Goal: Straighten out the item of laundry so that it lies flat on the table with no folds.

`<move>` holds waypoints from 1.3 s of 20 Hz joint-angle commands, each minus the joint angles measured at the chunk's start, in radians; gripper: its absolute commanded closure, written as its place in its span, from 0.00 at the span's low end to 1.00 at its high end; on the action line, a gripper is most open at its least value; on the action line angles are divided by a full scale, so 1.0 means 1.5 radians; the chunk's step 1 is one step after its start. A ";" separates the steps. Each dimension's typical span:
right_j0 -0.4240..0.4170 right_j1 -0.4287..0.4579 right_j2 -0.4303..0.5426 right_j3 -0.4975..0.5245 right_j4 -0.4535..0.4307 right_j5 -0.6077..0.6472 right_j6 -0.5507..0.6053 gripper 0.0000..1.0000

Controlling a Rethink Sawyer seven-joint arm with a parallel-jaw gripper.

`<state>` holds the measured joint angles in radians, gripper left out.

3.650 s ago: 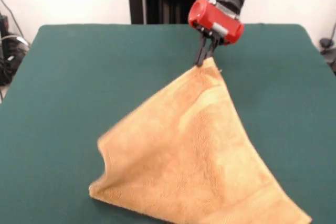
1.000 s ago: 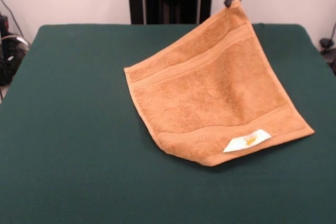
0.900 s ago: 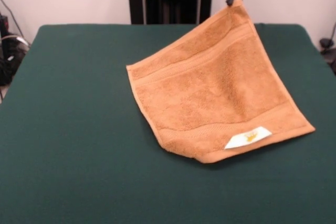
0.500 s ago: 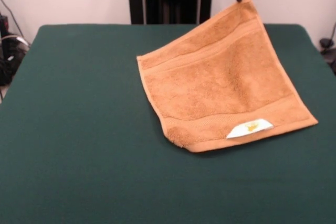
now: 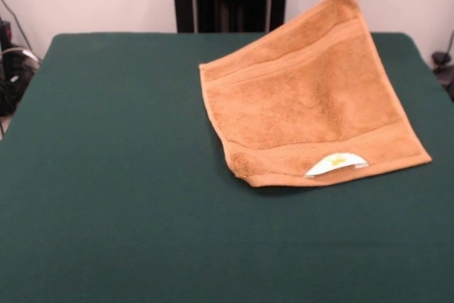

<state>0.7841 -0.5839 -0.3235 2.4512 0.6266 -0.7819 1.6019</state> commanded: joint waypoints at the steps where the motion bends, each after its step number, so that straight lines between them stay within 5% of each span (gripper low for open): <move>1: 0.024 -0.002 0.075 0.007 0.030 0.094 0.161 1.00; 24: 0.100 -0.048 0.055 -0.055 0.068 0.217 0.099 1.00; 25: 0.103 -0.043 0.050 -0.058 0.066 0.219 0.102 0.00; 26: 0.101 -0.041 0.050 -0.057 0.061 0.215 0.103 0.00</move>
<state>0.9166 -0.6720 -0.3152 2.4587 0.6626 -0.5699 1.6019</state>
